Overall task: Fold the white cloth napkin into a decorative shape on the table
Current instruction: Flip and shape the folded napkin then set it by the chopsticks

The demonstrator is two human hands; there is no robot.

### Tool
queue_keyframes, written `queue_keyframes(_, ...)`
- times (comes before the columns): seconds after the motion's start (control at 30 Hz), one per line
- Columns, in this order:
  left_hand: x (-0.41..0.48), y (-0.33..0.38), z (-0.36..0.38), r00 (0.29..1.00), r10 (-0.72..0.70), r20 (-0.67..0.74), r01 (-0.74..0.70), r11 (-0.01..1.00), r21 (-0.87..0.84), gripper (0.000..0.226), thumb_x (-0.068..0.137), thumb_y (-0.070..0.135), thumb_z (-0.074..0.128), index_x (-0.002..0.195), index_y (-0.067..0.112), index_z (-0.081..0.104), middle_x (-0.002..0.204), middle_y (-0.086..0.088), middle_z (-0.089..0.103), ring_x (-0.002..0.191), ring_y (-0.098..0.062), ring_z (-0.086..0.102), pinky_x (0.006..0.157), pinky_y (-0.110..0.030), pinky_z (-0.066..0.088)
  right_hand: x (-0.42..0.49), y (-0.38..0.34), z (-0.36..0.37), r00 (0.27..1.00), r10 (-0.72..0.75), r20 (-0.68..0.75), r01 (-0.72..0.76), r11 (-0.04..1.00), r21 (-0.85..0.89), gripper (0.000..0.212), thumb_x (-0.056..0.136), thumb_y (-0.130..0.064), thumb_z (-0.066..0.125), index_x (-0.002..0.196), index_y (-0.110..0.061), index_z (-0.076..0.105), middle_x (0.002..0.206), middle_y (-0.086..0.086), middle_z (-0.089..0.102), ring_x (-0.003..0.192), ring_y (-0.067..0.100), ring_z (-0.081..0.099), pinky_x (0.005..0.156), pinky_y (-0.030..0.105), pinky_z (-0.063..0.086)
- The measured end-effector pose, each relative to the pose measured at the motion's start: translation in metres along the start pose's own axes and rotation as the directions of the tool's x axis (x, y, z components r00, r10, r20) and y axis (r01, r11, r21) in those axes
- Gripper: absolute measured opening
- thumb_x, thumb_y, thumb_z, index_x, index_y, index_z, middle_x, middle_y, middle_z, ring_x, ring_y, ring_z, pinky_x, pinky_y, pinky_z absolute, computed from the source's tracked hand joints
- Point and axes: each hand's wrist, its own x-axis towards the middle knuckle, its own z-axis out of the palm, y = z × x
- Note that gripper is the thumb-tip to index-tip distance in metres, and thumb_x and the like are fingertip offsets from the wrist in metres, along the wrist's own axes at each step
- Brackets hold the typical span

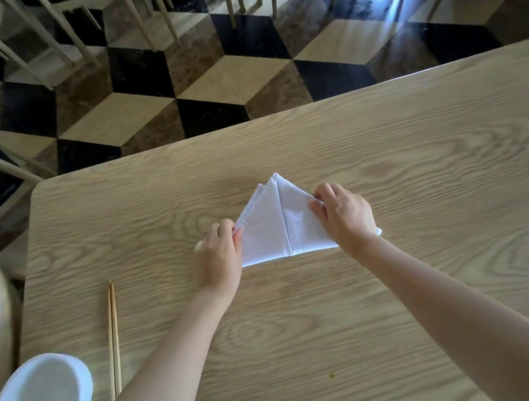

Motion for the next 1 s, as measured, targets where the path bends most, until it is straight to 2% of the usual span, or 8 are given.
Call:
queue_keyframes(0.07, -0.001, 0.008, -0.001, 0.996, 0.073, -0.051, -0.073, 0.997, 0.015, 0.025, 0.09, 0.026, 0.041, 0.097, 0.007, 0.057, 0.083, -0.011, 0.061, 0.068, -0.031, 0.059, 0.06, -0.037, 0.049, 0.0, -0.003, 0.0, 0.996, -0.065, -0.055, 0.063, 0.997, -0.036, 0.032, 0.086, -0.032, 0.041, 0.093, -0.007, 0.06, 0.082, 0.009, 0.061, 0.072, 0.032, 0.059, 0.061, 0.033, 0.043)
queue_keyframes(0.13, -0.002, 0.024, 0.002, 0.972, 0.236, -0.01, -0.236, 0.972, 0.009, 0.037, 0.092, 0.024, 0.042, 0.123, 0.007, 0.051, 0.116, -0.013, 0.062, 0.103, -0.029, 0.057, 0.086, -0.042, 0.046, 0.0, -0.011, 0.001, 0.987, -0.153, -0.048, 0.152, 0.988, -0.018, 0.039, 0.089, -0.031, 0.04, 0.112, -0.007, 0.059, 0.103, 0.009, 0.065, 0.092, 0.03, 0.058, 0.079, 0.038, 0.044)
queue_keyframes(0.2, -0.003, 0.036, 0.012, 0.935, 0.339, 0.101, -0.345, 0.938, 0.046, 0.047, 0.096, 0.028, 0.036, 0.137, 0.005, 0.04, 0.139, -0.012, 0.049, 0.129, -0.026, 0.043, 0.105, -0.046, 0.032, 0.0, -0.02, 0.006, 0.962, -0.272, 0.013, 0.271, 0.961, 0.06, 0.045, 0.092, -0.03, 0.038, 0.129, -0.008, 0.052, 0.129, 0.007, 0.058, 0.117, 0.025, 0.05, 0.101, 0.035, 0.033)
queue_keyframes(0.27, -0.003, 0.037, 0.02, 0.935, 0.251, 0.249, -0.287, 0.95, 0.121, 0.055, 0.1, 0.039, 0.016, 0.141, 0.006, 0.032, 0.147, -0.009, 0.039, 0.138, -0.022, 0.031, 0.109, -0.046, 0.023, 0.002, -0.026, 0.016, 0.938, -0.333, 0.1, 0.325, 0.942, 0.084, 0.048, 0.094, -0.03, 0.035, 0.137, -0.009, 0.043, 0.143, 0.006, 0.046, 0.133, 0.021, 0.039, 0.112, 0.035, 0.018)
queue_keyframes(0.4, -0.005, 0.028, 0.028, 0.921, 0.14, 0.363, -0.224, 0.954, 0.201, 0.068, 0.096, 0.05, 0.002, 0.145, 0.009, 0.027, 0.152, -0.007, 0.029, 0.141, -0.016, 0.017, 0.111, -0.045, 0.018, 0.005, -0.025, 0.028, 0.935, -0.329, 0.136, 0.328, 0.944, 0.028, 0.051, 0.094, -0.031, 0.034, 0.138, -0.007, 0.041, 0.147, 0.006, 0.04, 0.136, 0.021, 0.034, 0.112, 0.037, 0.017)
queue_keyframes(0.63, -0.011, -0.005, 0.016, 0.918, 0.205, 0.338, -0.276, 0.944, 0.178, 0.069, 0.096, 0.054, 0.009, 0.145, 0.008, 0.027, 0.153, -0.007, 0.026, 0.14, -0.019, 0.024, 0.112, -0.045, 0.019, -0.001, -0.001, 0.019, 0.877, -0.401, 0.265, 0.43, 0.901, -0.06, 0.06, 0.097, -0.046, 0.018, 0.144, -0.011, 0.031, 0.152, 0.005, 0.03, 0.142, 0.018, 0.021, 0.116, 0.038, 0.009)
queue_keyframes(0.87, -0.015, -0.034, 0.002, 0.882, 0.265, 0.39, -0.336, 0.934, 0.126, 0.066, 0.098, 0.05, 0.011, 0.146, 0.005, 0.023, 0.153, -0.01, 0.022, 0.141, -0.02, 0.021, 0.116, -0.043, 0.013, -0.022, 0.044, -0.009, 0.801, -0.465, 0.378, 0.553, 0.816, -0.169, 0.064, 0.097, -0.051, 0.01, 0.146, -0.012, 0.025, 0.155, 0.003, 0.021, 0.143, 0.019, 0.017, 0.115, 0.042, 0.016)
queue_keyframes(1.0, -0.023, -0.044, -0.004, 0.933, 0.217, 0.288, -0.245, 0.967, 0.066, 0.056, 0.098, 0.039, 0.022, 0.14, 0.006, 0.036, 0.147, -0.01, 0.038, 0.137, -0.023, 0.033, 0.113, -0.043, 0.021, -0.033, 0.055, -0.02, 0.873, -0.387, 0.297, 0.433, 0.895, -0.107, 0.059, 0.094, -0.044, 0.029, 0.144, -0.012, 0.032, 0.152, 0.005, 0.03, 0.14, 0.02, 0.026, 0.113, 0.04, 0.02)
